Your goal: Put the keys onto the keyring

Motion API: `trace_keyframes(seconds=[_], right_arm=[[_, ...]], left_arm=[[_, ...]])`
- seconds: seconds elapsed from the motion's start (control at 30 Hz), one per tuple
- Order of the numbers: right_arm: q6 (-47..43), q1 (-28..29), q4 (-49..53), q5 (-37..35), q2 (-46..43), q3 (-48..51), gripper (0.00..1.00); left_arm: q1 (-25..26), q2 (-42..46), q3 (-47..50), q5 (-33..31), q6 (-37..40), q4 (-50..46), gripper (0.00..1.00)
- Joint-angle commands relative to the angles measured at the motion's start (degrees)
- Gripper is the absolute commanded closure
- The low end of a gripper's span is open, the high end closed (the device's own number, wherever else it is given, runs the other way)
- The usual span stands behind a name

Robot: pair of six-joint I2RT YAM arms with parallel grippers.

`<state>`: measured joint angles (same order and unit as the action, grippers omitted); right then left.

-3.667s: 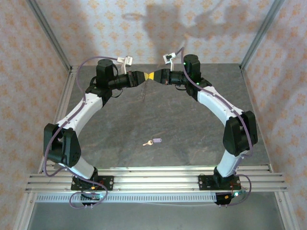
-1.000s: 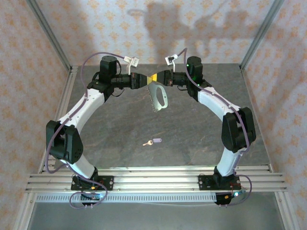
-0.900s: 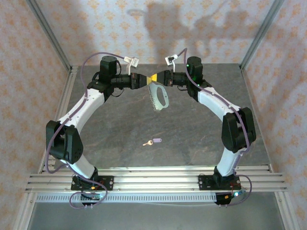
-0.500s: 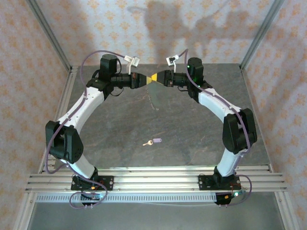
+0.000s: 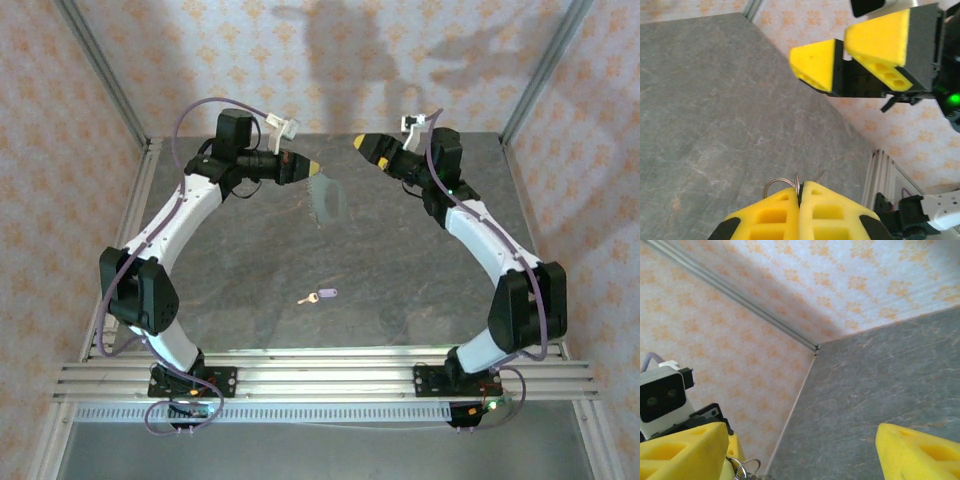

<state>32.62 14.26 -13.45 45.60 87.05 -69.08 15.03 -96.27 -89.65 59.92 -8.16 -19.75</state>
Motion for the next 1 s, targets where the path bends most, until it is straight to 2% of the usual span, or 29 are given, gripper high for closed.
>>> trace_keyframes(seconds=[0.0, 0.1, 0.17, 0.23, 0.3, 0.63, 0.7, 0.8, 0.97], right_arm=[[-2.4, 0.1, 2.8, -6.0, -0.8, 1.7, 0.22], [-0.8, 0.2, 0.8, -6.8, 0.3, 2.8, 0.26], [0.4, 0.3, -1.7, -6.9, 1.6, 3.7, 0.34], [1.9, 0.5, -4.6, -5.8, 3.3, 3.9, 0.47], [2.2, 1.0, -5.0, -5.8, 5.3, 3.3, 0.53], [1.7, 4.9, -6.8, -3.6, 11.4, 0.5, 0.61], [1.2, 6.1, -6.6, -2.6, 10.9, 1.0, 0.64], [0.2, 8.2, -5.7, -1.4, 9.1, 2.3, 0.65], [-1.5, 9.1, -4.6, -1.6, 4.4, 5.7, 0.65]], left_arm=[[0.6, 0.1, -1.8, -6.1, 3.2, 0.5, 1.00], [1.4, 0.8, 0.4, -10.3, 5.5, 3.2, 1.00], [2.0, 1.7, 2.8, -12.3, 7.2, 6.7, 1.00], [2.8, 2.4, 4.7, -14.5, 8.8, 9.8, 1.00], [3.2, 2.5, 5.3, -15.8, 9.9, 11.2, 1.00], [4.0, 3.6, 9.2, -16.6, 7.8, 21.0, 1.00], [4.0, 3.8, 11.0, -16.9, 6.0, 24.5, 1.00], [4.0, 3.9, 13.4, -16.5, 2.9, 30.2, 1.00], [3.9, 3.0, 13.7, -14.2, -0.4, 34.2, 1.00]])
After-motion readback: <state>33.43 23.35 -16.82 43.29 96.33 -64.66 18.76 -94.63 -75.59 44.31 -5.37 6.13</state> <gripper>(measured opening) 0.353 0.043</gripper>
